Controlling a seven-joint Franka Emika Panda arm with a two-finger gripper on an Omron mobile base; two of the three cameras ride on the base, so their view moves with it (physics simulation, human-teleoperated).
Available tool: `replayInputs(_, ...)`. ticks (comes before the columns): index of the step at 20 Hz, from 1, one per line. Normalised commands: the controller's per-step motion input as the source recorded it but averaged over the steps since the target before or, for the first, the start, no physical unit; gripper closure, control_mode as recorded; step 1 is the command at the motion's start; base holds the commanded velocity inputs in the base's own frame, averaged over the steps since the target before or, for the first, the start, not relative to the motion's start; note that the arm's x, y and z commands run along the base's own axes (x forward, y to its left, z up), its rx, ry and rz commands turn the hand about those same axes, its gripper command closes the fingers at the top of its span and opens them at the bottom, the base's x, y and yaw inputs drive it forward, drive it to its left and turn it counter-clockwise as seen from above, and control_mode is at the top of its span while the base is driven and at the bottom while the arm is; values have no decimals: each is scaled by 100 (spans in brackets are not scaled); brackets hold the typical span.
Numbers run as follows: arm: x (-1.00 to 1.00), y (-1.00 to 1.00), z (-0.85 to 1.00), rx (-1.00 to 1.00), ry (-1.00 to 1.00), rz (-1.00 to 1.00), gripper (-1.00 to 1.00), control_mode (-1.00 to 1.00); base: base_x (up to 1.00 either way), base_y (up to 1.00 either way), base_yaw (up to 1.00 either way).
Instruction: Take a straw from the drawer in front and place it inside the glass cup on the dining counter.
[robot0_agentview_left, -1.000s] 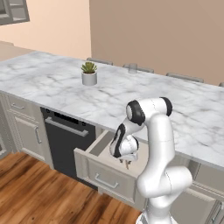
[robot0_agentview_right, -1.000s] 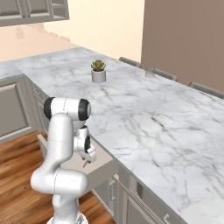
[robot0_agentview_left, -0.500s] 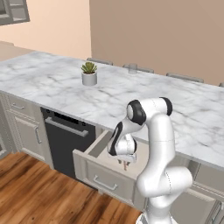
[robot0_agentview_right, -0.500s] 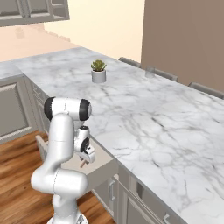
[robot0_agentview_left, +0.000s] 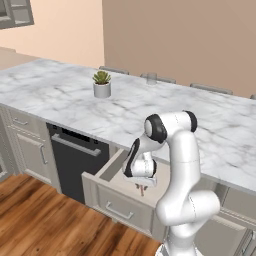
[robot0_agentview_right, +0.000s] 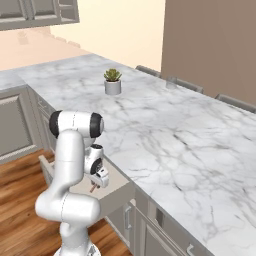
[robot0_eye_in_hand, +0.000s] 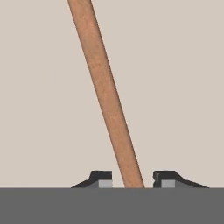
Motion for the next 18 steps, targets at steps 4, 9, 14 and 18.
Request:
replayInputs(4, -19, 0, -4, 0, 1, 0, 100, -100, 0, 0, 0)
replayInputs(9, -24, 0, 0, 0, 0, 0, 100, -100, 0, 0, 0)
replayInputs(14, -30, 0, 27, 0, 0, 0, 100, -100, 0, 0, 0)
replayInputs(18, -52, 9, 96, -1, 0, 1, 100, -100, 0, 0, 0)
